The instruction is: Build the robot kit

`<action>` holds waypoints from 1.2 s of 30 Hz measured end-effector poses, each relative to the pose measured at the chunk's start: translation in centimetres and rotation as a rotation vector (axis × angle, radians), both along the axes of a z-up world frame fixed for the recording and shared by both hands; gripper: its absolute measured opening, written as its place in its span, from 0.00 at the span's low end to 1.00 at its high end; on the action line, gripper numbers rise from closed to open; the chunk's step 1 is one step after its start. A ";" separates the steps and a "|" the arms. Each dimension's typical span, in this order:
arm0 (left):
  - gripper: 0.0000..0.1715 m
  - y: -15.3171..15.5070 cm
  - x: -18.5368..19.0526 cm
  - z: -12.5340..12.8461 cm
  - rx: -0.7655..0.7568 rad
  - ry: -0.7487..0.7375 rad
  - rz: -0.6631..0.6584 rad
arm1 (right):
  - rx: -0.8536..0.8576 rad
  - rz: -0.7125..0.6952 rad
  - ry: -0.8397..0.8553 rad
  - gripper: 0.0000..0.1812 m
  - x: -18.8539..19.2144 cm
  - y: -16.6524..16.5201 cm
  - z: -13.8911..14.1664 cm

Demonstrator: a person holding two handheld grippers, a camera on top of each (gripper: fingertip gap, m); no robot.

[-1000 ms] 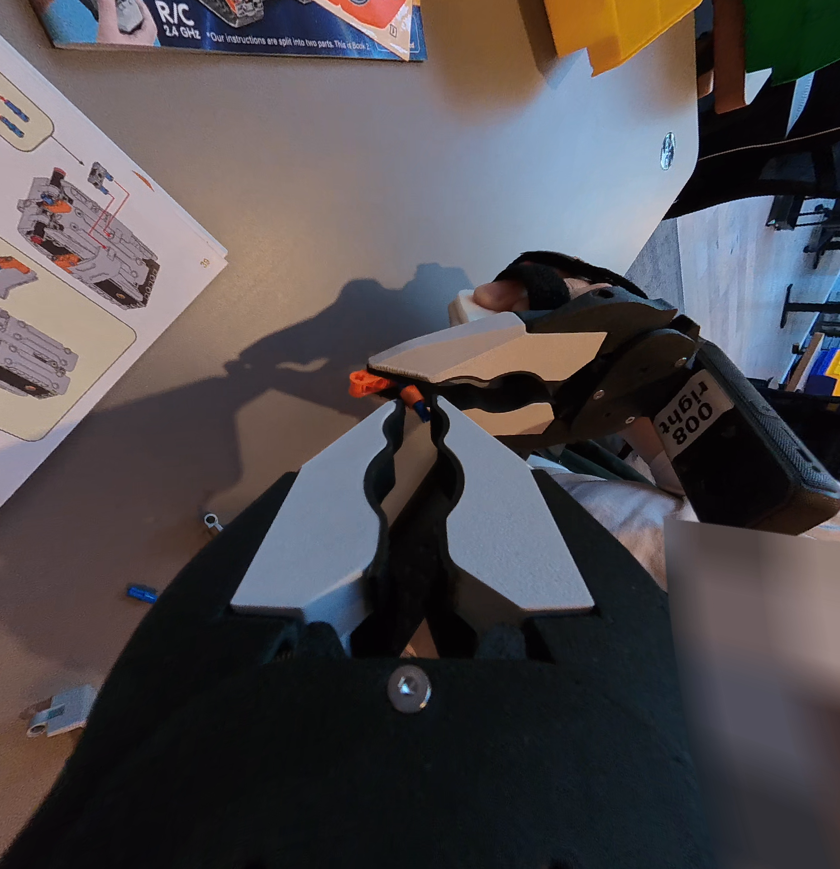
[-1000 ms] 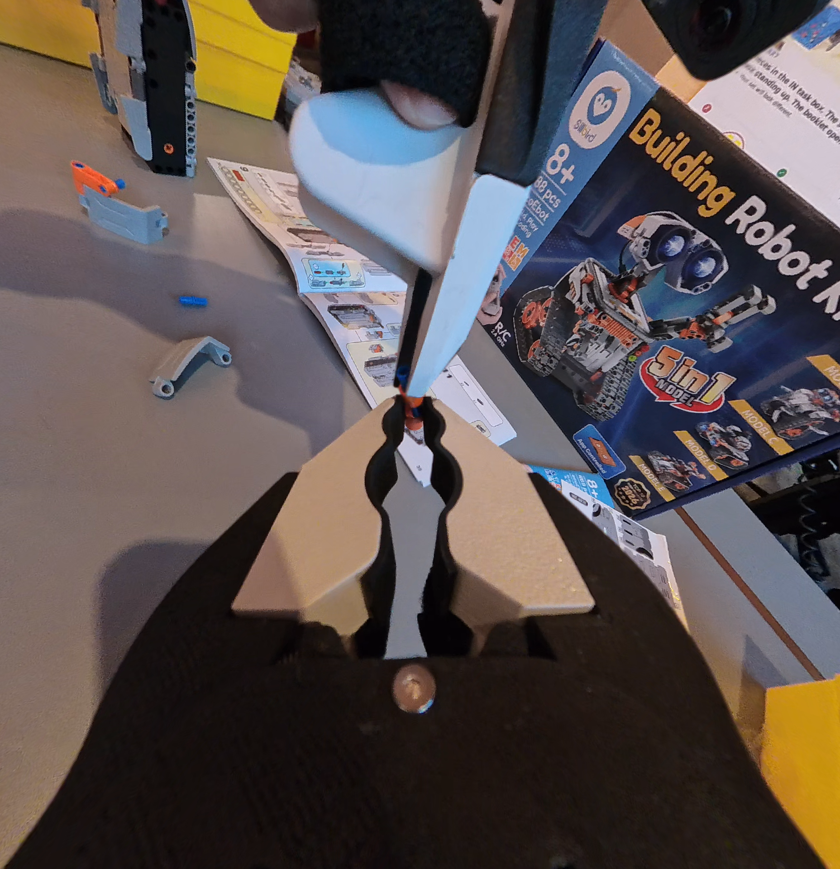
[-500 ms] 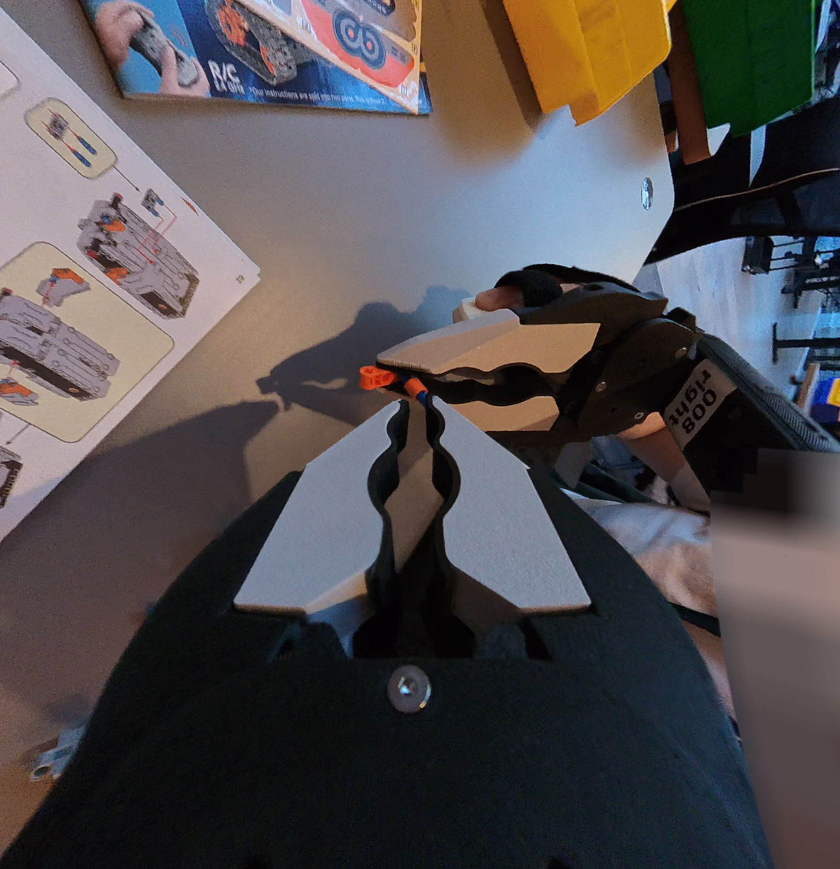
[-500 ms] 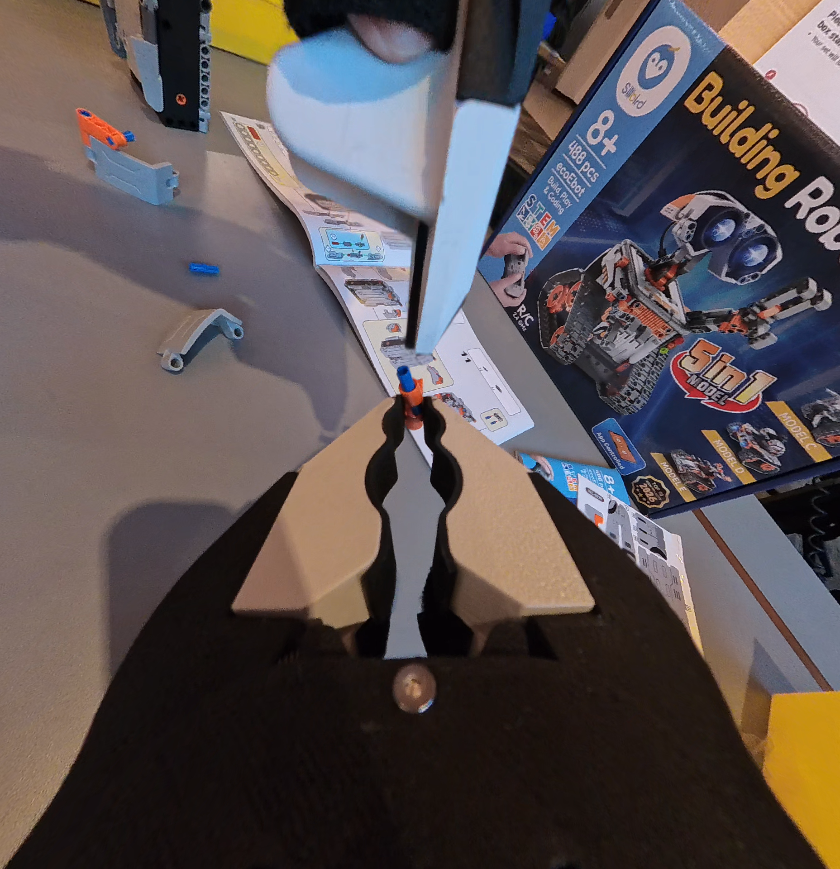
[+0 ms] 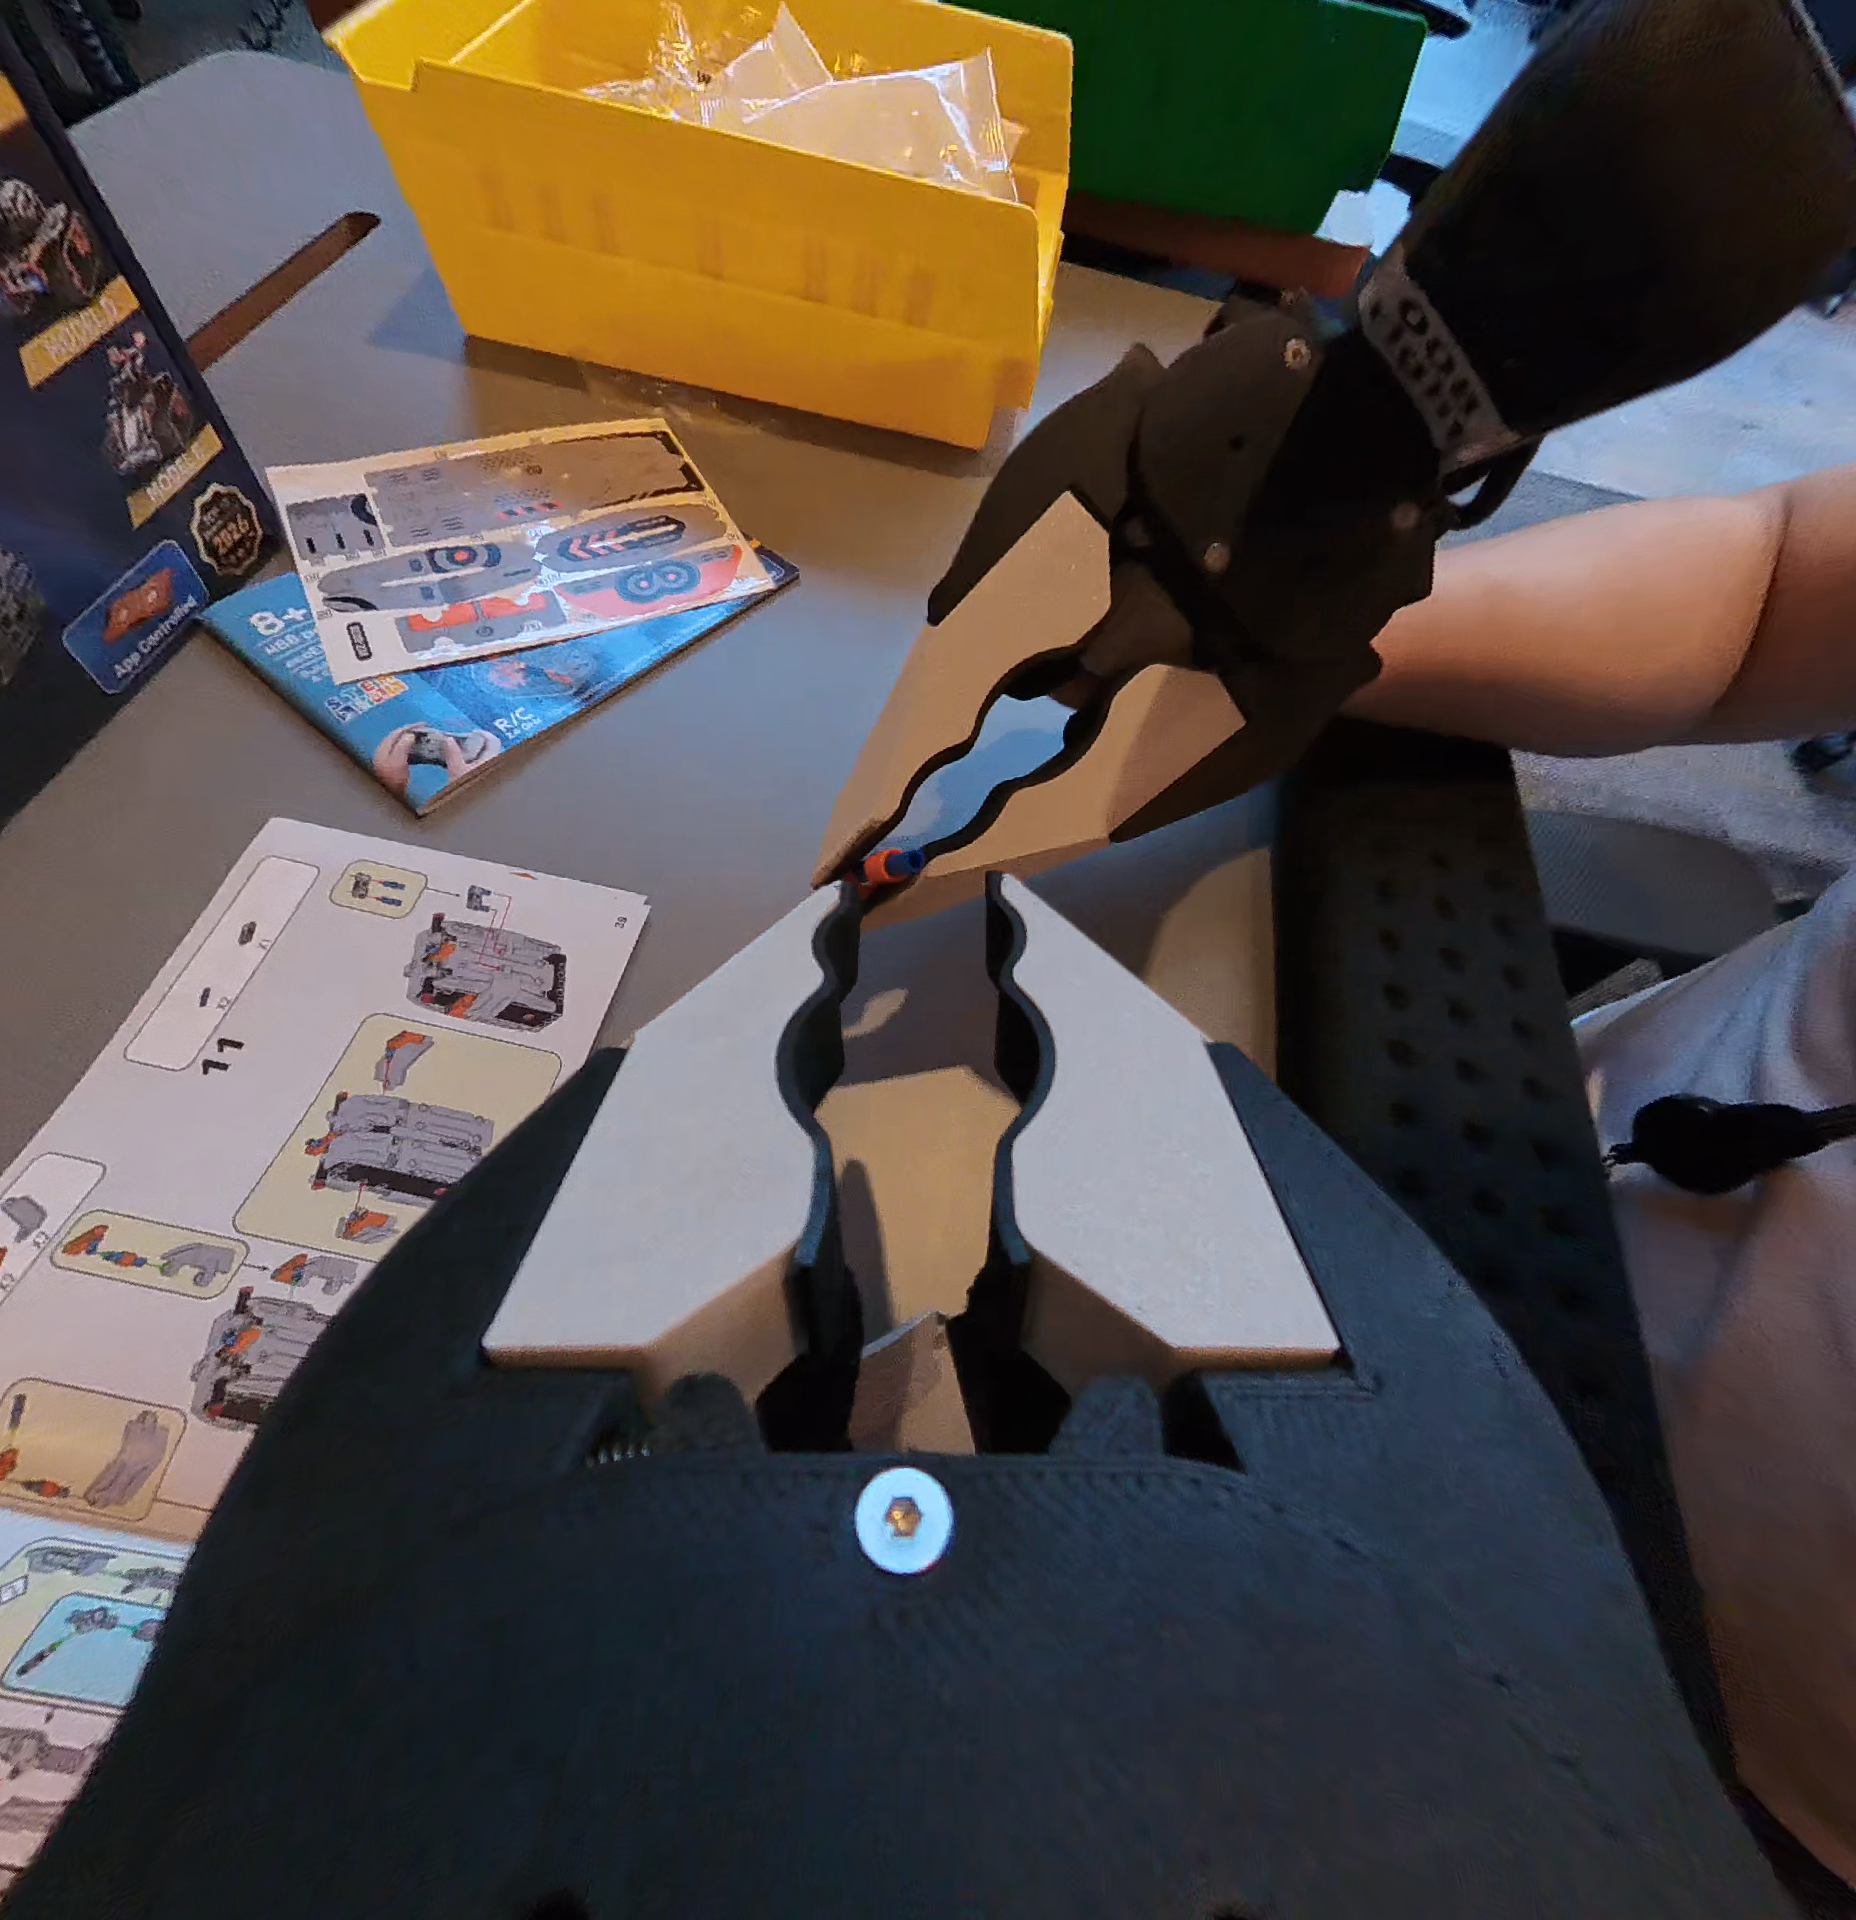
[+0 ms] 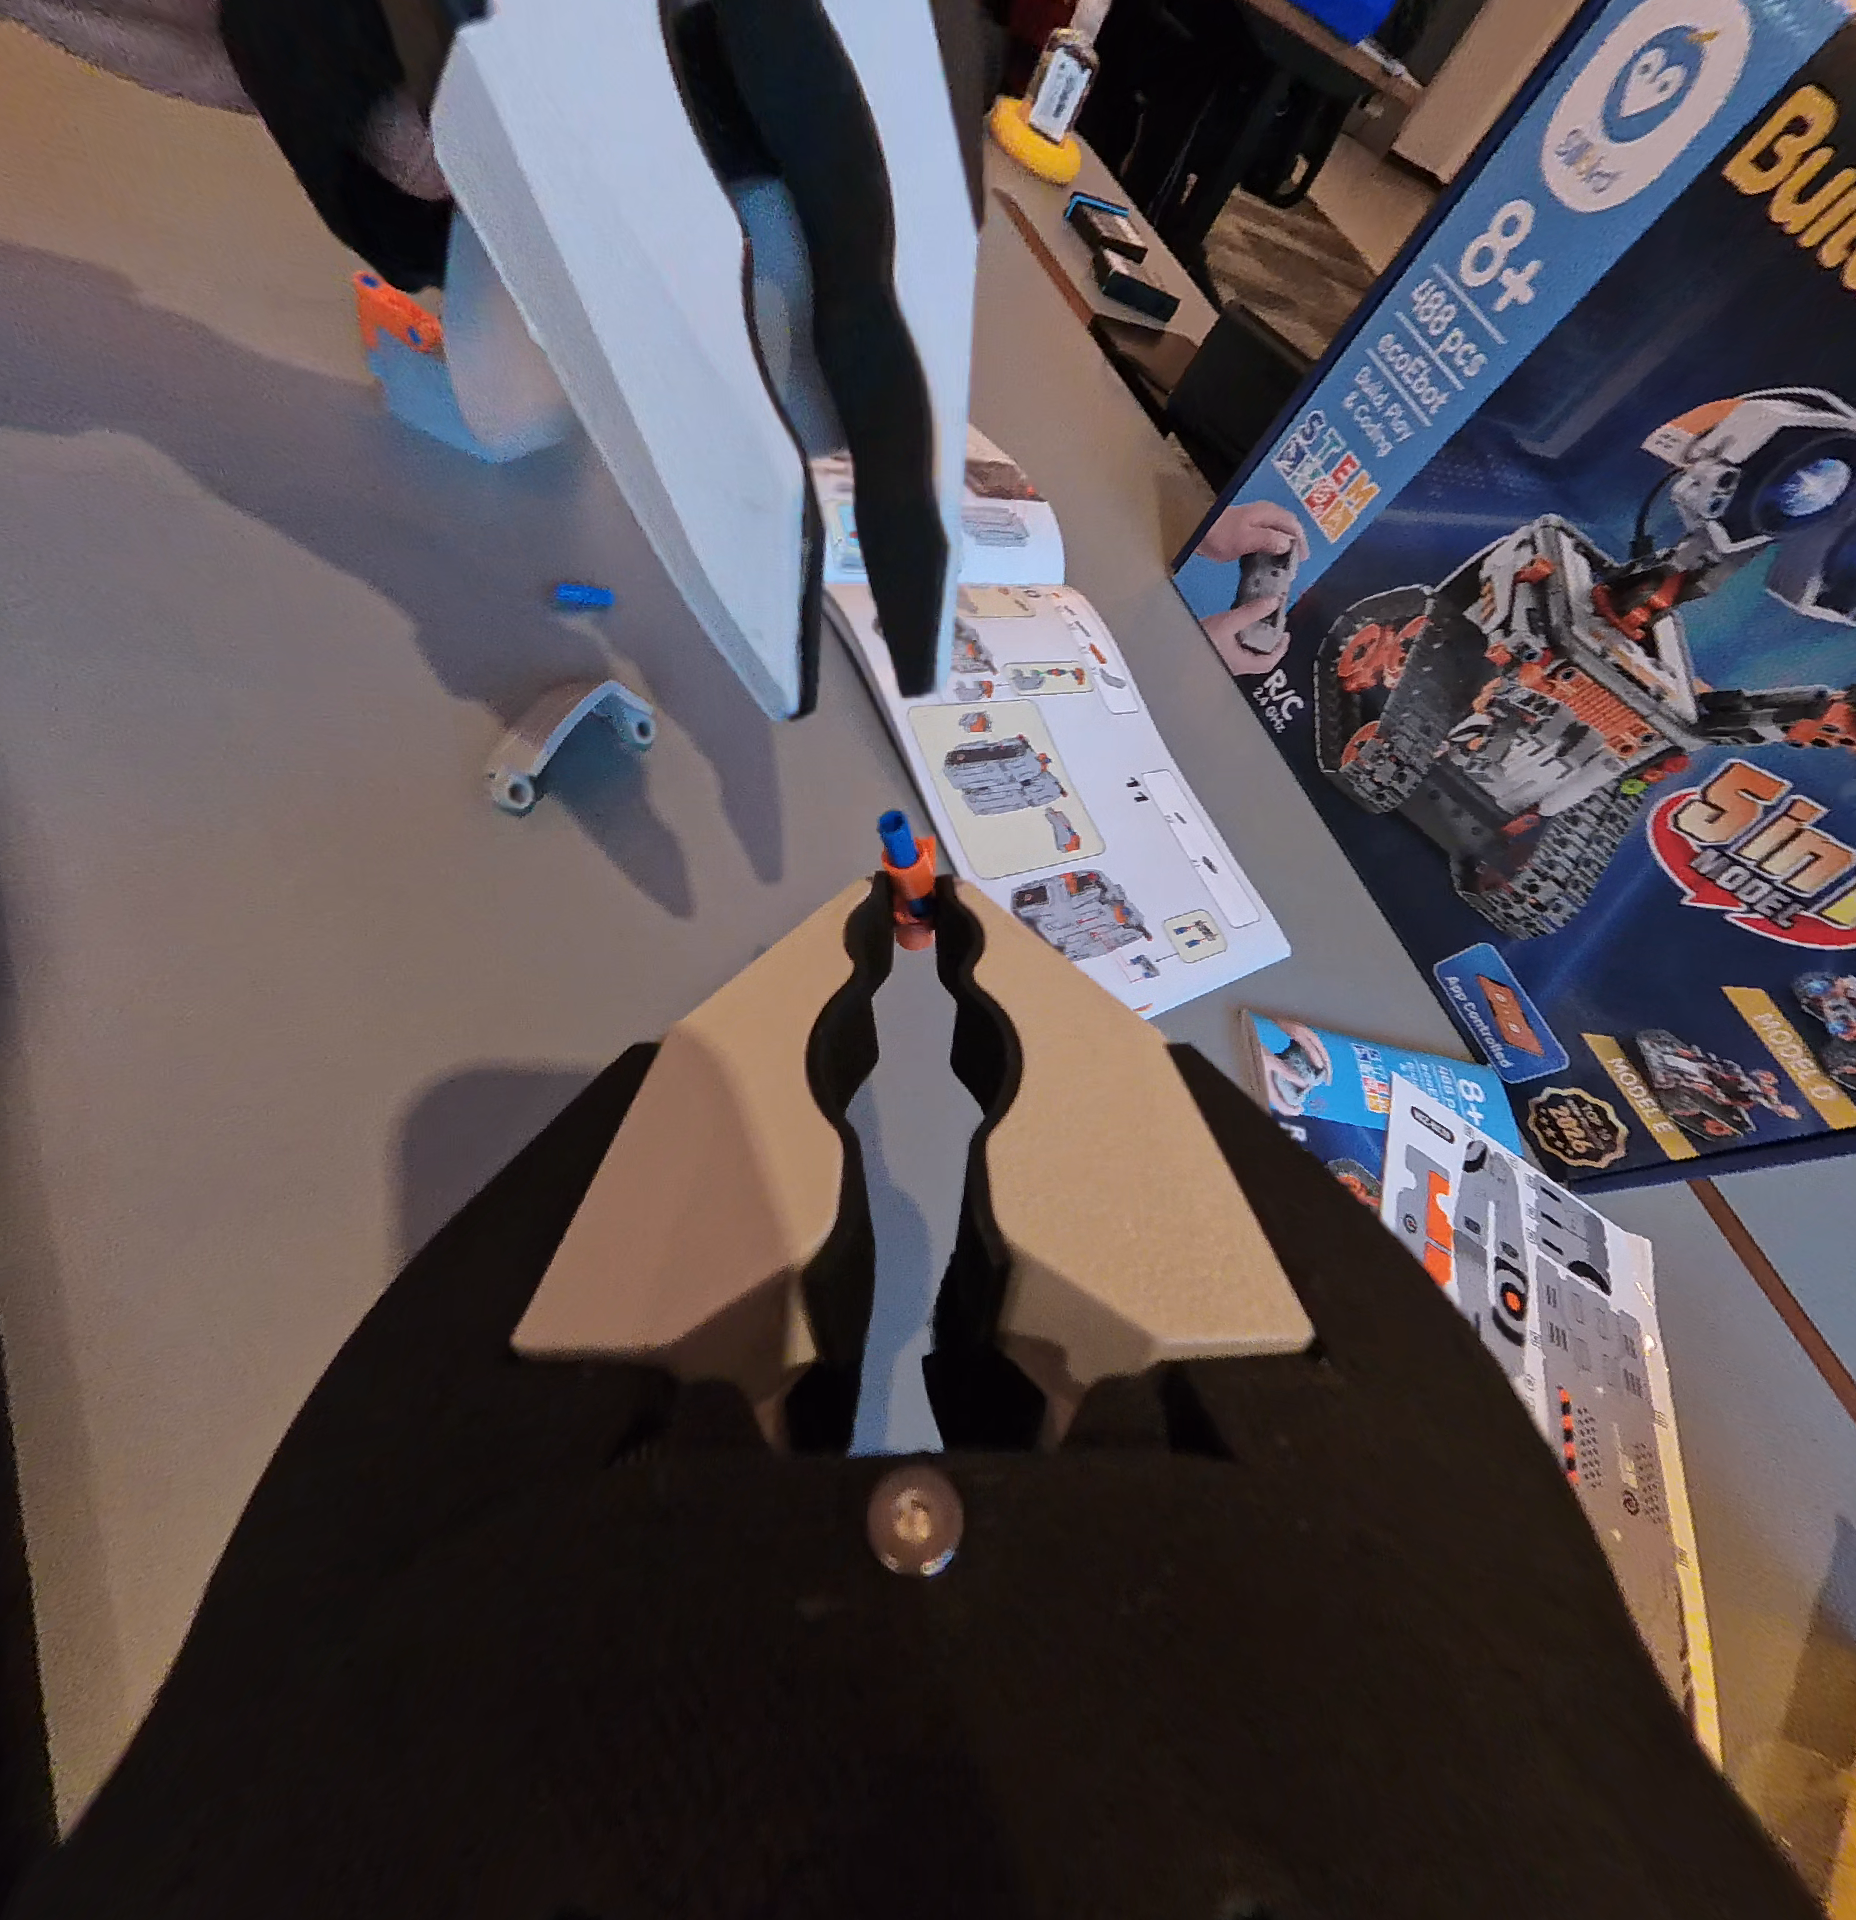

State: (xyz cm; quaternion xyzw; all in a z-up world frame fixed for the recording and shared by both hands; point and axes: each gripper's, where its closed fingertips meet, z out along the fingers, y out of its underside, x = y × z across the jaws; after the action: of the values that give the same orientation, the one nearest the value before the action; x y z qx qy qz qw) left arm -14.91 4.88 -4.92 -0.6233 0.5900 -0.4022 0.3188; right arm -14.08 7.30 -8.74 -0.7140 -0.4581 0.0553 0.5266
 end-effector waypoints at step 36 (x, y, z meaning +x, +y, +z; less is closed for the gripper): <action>0.32 -1.7 -2.2 17.6 1.435 -0.349 0.357 | -0.225 0.363 0.172 0.05 -2.8 -3.7 20.5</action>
State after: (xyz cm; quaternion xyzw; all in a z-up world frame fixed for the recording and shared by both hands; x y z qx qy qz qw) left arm -17.13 3.17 12.65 -0.2765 0.5380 0.0454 0.7950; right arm -16.92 3.62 11.75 -0.6669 -0.5232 0.2606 0.4622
